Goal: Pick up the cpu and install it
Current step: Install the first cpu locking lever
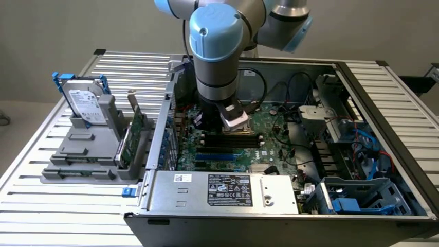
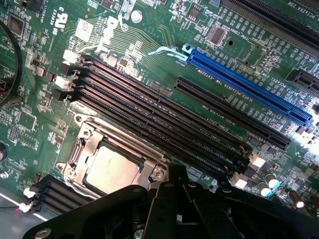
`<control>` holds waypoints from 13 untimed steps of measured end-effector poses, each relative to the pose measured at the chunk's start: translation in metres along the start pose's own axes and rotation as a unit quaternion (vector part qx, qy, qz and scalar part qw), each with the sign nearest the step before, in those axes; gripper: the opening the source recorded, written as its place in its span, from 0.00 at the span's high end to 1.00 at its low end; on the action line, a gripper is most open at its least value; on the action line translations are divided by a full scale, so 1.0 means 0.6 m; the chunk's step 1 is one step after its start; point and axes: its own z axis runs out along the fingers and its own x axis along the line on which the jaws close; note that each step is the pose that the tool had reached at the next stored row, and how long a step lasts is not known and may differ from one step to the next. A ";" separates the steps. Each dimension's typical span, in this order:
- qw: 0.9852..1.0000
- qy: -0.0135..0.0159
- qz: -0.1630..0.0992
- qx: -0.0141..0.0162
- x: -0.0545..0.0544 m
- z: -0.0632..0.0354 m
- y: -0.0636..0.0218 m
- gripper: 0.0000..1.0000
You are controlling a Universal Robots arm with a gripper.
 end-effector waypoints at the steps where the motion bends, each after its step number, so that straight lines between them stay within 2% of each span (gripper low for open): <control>1: 1.000 0.000 0.000 0.000 0.000 0.000 0.000 0.89; 4: 1.000 -0.001 0.000 -0.001 0.000 0.001 -0.001 0.89; 9: 1.000 -0.004 0.000 -0.007 0.001 0.001 -0.001 0.89; 13: 1.000 -0.004 0.000 -0.008 0.001 0.000 -0.001 0.89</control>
